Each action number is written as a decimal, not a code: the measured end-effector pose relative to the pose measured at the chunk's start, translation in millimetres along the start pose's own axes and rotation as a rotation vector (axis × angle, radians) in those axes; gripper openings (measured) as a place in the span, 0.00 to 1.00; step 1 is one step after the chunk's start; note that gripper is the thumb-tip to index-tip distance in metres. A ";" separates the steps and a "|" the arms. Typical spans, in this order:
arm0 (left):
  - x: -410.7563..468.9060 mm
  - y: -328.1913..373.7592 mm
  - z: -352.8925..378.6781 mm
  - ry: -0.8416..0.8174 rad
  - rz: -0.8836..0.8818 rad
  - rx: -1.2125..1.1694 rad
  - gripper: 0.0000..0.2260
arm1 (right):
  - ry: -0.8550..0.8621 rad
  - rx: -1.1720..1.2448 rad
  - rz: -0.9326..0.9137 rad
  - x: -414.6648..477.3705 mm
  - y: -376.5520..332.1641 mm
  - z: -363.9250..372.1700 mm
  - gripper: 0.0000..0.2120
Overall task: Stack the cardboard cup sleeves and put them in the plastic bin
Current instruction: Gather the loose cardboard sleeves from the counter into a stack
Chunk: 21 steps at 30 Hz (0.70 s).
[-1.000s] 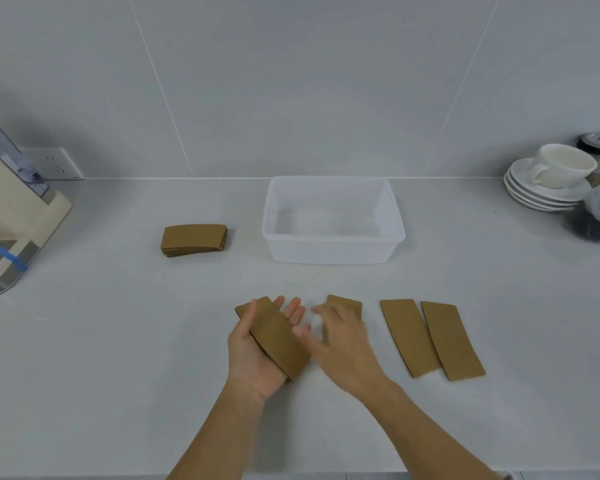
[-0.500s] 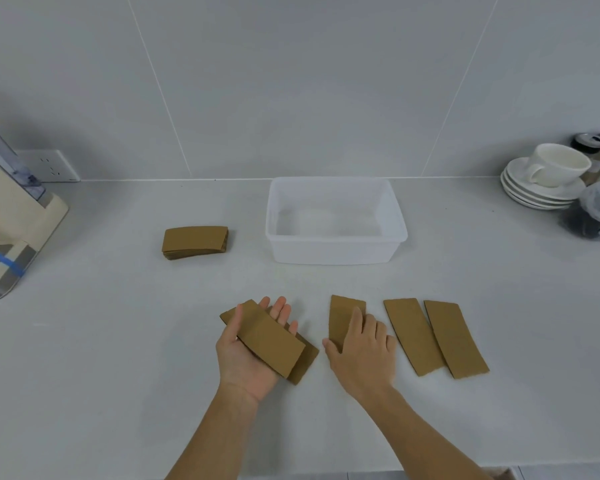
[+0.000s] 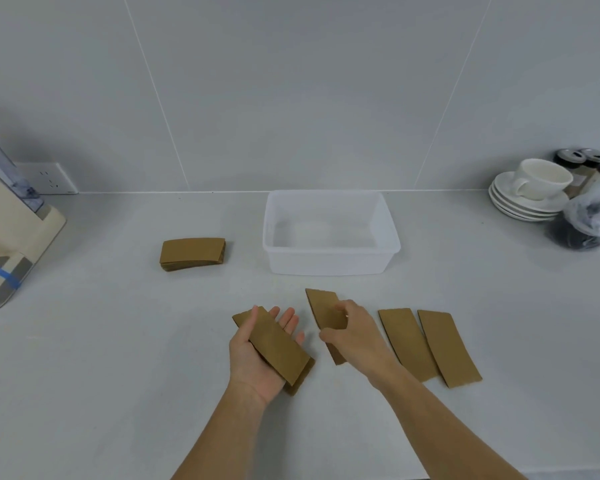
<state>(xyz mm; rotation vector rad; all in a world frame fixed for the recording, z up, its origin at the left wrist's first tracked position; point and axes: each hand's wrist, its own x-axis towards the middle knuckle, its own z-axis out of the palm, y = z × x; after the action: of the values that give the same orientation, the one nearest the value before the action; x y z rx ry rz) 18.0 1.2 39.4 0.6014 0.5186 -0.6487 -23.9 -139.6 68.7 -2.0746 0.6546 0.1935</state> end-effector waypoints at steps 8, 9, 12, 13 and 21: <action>-4.2 -6.0 3.8 -0.180 -0.076 0.076 0.24 | -0.119 0.054 -0.200 -18.9 -22.3 18.8 0.25; -4.1 -7.2 4.0 -0.185 -0.084 0.066 0.24 | -0.128 0.027 -0.217 -20.2 -22.2 21.3 0.25; -2.8 -11.1 5.0 -0.188 -0.073 0.083 0.26 | -0.162 -0.028 -0.258 -24.3 -19.8 26.6 0.24; -2.6 -12.5 5.5 -0.186 -0.068 0.094 0.26 | -0.168 -0.044 -0.272 -25.7 -18.3 27.4 0.24; 1.3 -26.5 9.0 -0.156 -0.138 0.077 0.15 | -0.186 -0.200 -0.343 -29.5 -3.9 17.3 0.23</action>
<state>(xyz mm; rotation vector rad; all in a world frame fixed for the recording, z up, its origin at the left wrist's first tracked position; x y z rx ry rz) 3.0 -22.2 35.8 0.5854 0.3928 -0.8419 -44.9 -112.7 73.0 -2.2895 0.1663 0.2590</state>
